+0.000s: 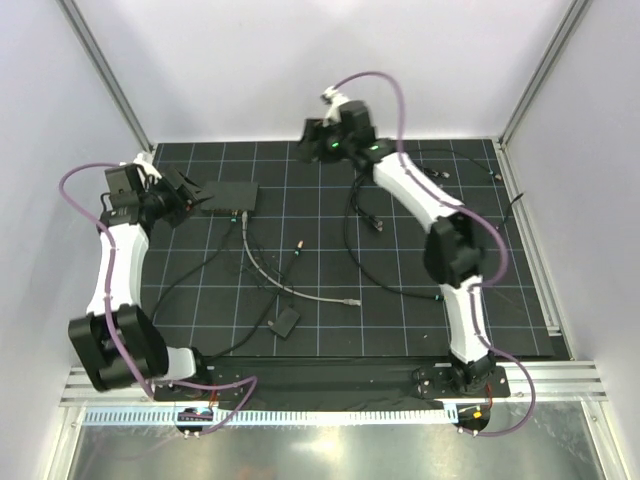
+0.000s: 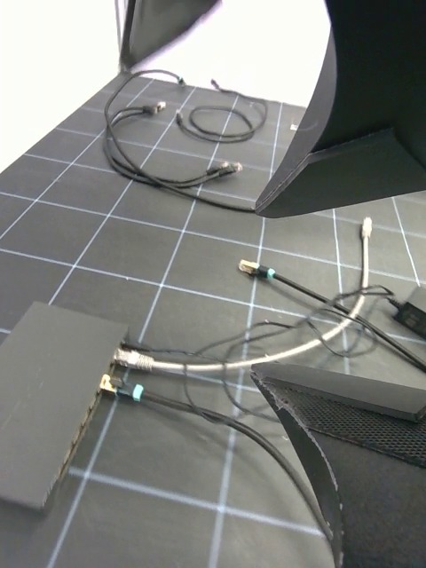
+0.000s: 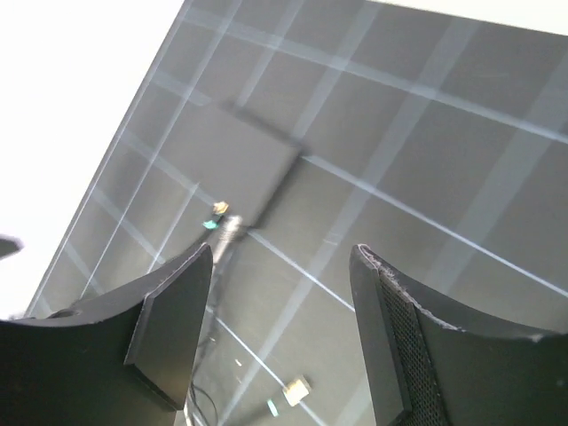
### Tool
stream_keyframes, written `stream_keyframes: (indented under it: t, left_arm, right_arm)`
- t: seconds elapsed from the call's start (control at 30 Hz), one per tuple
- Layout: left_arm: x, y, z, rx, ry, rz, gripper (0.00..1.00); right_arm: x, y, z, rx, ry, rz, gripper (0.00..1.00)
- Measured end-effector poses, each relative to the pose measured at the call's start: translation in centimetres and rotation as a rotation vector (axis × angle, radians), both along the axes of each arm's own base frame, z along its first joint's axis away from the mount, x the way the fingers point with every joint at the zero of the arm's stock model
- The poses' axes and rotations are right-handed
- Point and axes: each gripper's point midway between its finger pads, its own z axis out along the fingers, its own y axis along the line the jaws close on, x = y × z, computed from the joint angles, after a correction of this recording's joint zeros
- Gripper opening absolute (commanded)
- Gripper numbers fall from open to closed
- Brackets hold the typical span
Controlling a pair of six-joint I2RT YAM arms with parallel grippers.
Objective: Pull the plug from the switch port
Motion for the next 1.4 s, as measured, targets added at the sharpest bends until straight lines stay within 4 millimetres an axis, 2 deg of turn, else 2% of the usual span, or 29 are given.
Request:
stream_keyframes:
  t: [0.07, 0.2, 0.23, 0.33, 0.43, 0.53, 0.7, 0.83, 0.93, 1.2, 1.4]
  left_arm:
    - [1.3, -0.2, -1.1, -0.035, 0.02, -0.019, 0.69]
    - [3.4, -0.1, -3.3, -0.078, 0.06, -0.03, 0.69]
    - [3.8, 0.0, -3.8, -0.085, 0.067, -0.029, 0.69]
    - [5.0, 0.2, -5.0, -0.108, 0.074, -0.02, 0.69]
    - [6.4, 0.3, -6.1, -0.134, 0.067, -0.01, 0.66]
    - [7.8, 0.4, -7.6, -0.162, 0.063, -0.004, 0.6]
    - [9.3, 0.4, -11.2, -0.212, 0.056, 0.008, 0.55]
    - [9.0, 0.2, -14.1, -0.243, 0.074, 0.029, 0.53]
    - [9.0, 0.1, -15.4, -0.26, 0.083, 0.041, 0.52]
    - [9.3, -0.1, -15.9, -0.263, 0.043, 0.044, 0.51]
    - [9.7, -0.8, -16.7, -0.262, 0.035, 0.027, 0.47]
  right_arm:
    - [-0.3, 3.6, -2.3, 0.015, 0.008, 0.084, 0.7]
    - [-3.5, 9.6, -7.8, 0.01, 0.073, 0.236, 0.69]
    - [-4.1, 10.7, -8.6, 0.009, 0.079, 0.26, 0.69]
    - [-5.7, 14.2, -10.5, 0.018, 0.081, 0.332, 0.67]
    - [-7.5, 17.0, -11.3, 0.048, 0.074, 0.394, 0.59]
    - [-8.2, 19.1, -11.5, 0.08, 0.059, 0.429, 0.55]
    - [-6.8, 19.6, -12.2, 0.091, 0.028, 0.419, 0.49]
    - [-4.7, 19.5, -12.3, 0.097, -0.006, 0.389, 0.47]
    - [-3.6, 19.0, -12.8, 0.111, 0.001, 0.366, 0.45]
    - [-1.6, 18.3, -15.1, 0.163, 0.05, 0.315, 0.43]
    - [-1.3, 18.7, -17.0, 0.202, 0.093, 0.3, 0.42]
